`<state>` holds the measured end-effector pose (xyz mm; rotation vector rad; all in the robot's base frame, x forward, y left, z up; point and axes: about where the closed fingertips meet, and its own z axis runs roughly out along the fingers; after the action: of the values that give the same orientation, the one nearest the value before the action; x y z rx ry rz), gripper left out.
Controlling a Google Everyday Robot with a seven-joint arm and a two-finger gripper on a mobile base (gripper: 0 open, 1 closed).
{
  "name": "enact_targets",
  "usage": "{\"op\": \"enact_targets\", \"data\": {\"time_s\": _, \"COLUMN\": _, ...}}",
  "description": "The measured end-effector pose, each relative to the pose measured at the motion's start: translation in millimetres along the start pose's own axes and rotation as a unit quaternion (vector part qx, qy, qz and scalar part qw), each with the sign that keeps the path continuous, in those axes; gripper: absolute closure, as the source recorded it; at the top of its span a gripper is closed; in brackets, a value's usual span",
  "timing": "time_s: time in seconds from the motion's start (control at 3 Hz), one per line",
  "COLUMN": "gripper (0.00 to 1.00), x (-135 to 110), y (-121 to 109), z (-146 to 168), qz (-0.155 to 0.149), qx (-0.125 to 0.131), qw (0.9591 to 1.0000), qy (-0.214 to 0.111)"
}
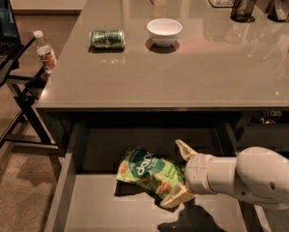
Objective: Pick green rice chip bag from top drawer and place on counter
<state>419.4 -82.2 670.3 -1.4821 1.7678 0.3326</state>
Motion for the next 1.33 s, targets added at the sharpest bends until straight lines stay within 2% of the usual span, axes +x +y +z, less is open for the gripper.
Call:
{"op": "enact_targets", "data": {"time_s": 0.33, "gripper": 0.0, "x": 10, "y": -2, "z": 30, "qz": 0.012, "qx": 0.007, "qw": 0.9999, "qy": 0.0}}
{"op": "enact_targets", "data": {"time_s": 0.67, "gripper": 0.0, "x": 15, "y": 2, "z": 54, "qz": 0.029, "qx": -0.014, "qw": 0.9995, "qy": -0.001}}
{"op": "enact_targets", "data": {"time_s": 1.0, "gripper": 0.19, "x": 14, "y": 2, "z": 56, "qz": 0.028, "qx": -0.016, "qw": 0.9995, "qy": -0.002}}
{"op": "enact_targets", "data": {"time_s": 1.33, "gripper": 0.42, "x": 14, "y": 2, "z": 56, "qz": 0.028, "qx": -0.017, "qw": 0.9995, "qy": -0.002}}
